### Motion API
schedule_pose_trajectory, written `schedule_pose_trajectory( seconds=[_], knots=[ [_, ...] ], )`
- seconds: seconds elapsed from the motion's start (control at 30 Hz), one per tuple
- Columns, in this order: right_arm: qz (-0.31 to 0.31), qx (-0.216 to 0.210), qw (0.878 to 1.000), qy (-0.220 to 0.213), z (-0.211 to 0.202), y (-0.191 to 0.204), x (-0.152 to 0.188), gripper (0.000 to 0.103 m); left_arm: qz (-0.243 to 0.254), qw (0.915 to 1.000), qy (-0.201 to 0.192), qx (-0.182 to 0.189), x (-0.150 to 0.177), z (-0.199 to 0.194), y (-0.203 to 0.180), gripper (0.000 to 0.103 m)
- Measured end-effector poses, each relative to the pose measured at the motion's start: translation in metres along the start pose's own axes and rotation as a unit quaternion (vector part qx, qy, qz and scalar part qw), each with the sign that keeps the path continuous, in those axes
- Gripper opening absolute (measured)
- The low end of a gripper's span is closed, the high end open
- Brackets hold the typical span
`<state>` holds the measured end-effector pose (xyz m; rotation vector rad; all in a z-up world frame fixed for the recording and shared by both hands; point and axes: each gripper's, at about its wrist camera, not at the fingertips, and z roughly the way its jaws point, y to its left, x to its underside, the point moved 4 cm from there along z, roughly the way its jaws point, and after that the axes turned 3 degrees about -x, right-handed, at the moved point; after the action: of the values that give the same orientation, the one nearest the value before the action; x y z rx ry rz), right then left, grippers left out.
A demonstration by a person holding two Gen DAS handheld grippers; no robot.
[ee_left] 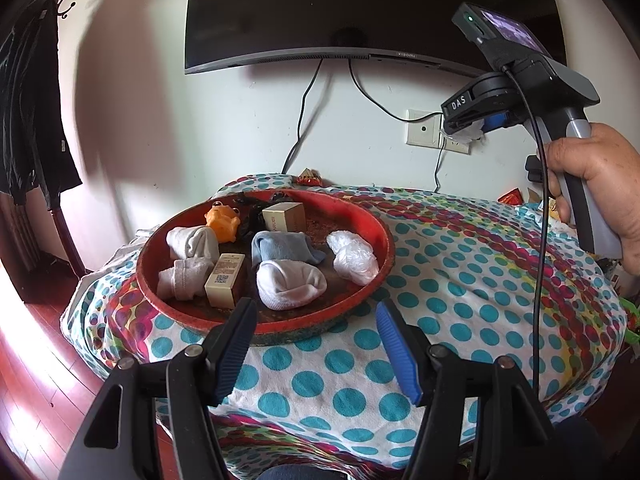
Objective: Organize objects
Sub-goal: 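Carry the plastic bundle over the red tray with the right gripper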
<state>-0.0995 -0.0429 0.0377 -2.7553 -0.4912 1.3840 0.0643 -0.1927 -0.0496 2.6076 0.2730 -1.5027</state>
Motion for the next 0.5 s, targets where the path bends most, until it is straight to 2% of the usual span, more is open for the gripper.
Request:
schedule_pose_trajectory(
  seconds=[0.23, 0.5],
  knots=[
    [-0.042, -0.011, 0.999, -0.010, -0.014, 0.038, 0.002, 0.041, -0.021, 0.9997, 0.008, -0.011, 0.005, -0.005, 0.014, 0.064],
    [-0.086, -0.028, 0.996, -0.004, -0.007, 0.086, 0.013, 0.042, -0.078, 0.9957, 0.037, -0.035, 0.016, -0.005, 0.053, 0.064]
  ],
)
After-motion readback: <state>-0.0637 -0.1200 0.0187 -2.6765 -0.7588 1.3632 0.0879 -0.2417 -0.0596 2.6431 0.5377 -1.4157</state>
